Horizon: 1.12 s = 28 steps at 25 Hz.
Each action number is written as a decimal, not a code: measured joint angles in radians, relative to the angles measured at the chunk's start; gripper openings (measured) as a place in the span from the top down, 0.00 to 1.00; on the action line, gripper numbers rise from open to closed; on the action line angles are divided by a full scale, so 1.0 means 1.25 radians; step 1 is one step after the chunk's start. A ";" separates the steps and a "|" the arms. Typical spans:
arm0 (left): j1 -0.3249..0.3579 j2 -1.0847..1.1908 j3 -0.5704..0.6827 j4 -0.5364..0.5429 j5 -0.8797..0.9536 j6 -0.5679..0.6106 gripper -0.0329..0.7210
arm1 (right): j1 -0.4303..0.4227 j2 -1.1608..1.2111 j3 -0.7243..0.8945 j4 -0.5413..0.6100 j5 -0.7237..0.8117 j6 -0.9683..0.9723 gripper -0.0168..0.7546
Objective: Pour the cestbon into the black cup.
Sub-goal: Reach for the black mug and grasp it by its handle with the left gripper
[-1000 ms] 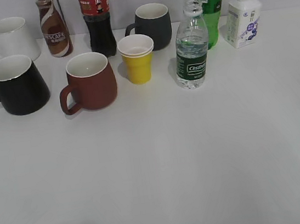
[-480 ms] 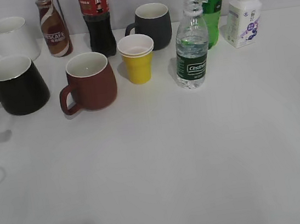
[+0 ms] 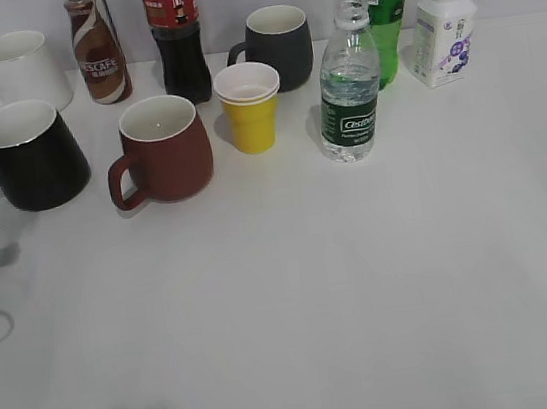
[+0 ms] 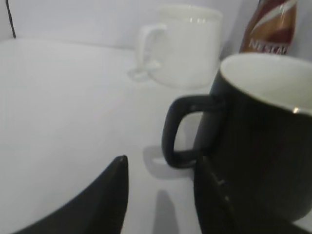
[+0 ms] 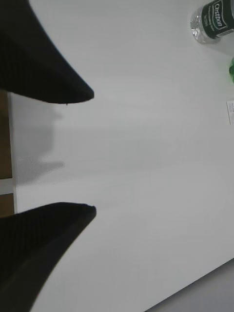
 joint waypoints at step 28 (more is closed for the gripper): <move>0.001 0.126 -0.158 0.012 0.004 0.001 0.51 | 0.000 0.000 0.000 0.002 0.000 0.000 0.35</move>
